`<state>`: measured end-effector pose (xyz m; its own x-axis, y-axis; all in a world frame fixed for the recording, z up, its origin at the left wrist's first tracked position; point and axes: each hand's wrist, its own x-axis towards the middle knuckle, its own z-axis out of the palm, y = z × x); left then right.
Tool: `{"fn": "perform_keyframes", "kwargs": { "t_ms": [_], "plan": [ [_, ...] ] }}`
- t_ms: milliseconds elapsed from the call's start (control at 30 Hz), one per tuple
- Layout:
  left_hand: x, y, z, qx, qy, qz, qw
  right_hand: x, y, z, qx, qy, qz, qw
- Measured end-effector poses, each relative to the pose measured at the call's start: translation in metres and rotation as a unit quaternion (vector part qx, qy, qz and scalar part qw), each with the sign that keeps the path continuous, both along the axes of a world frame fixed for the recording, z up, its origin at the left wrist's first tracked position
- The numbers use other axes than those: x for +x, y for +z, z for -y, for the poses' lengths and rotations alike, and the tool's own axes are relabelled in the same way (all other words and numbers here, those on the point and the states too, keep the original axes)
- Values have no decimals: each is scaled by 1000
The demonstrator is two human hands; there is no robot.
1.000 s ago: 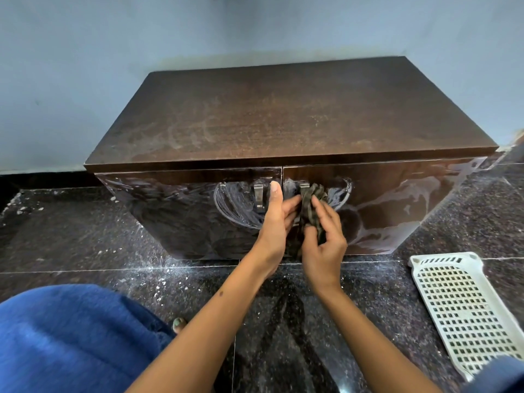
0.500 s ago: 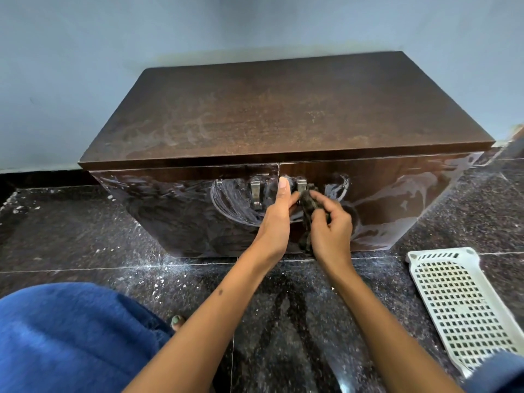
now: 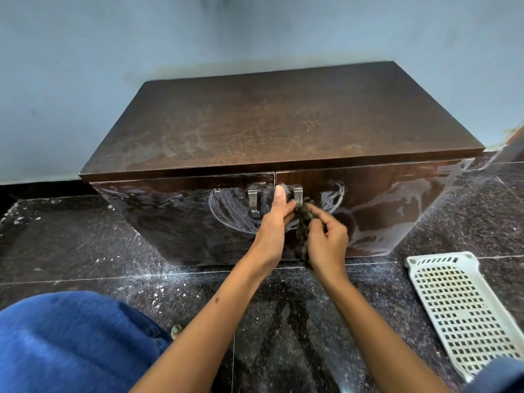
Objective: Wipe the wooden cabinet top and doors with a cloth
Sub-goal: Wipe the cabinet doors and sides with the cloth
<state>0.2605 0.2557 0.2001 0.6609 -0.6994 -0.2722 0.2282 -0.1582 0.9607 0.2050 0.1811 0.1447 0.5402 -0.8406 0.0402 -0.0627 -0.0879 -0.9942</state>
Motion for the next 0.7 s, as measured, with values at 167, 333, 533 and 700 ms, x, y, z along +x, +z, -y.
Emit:
{"fn": "perform_keyframes", "kwargs": {
  "t_ms": [167, 333, 533, 700],
  "plan": [
    [-2, 0, 0, 2, 0, 6, 1000, -1, 1, -6, -38, -3, 29, 999],
    [-1, 0, -1, 1, -2, 1, 1000, -3, 3, -7, -49, -12, 17, 999],
    [0, 2, 0, -20, 7, -3, 1000, -1, -10, -7, -233, -4, 21, 972],
    [-1, 1, -2, 5, -4, 0, 1000, -16, -43, 6, -140, -73, -46, 986]
  ]
}}
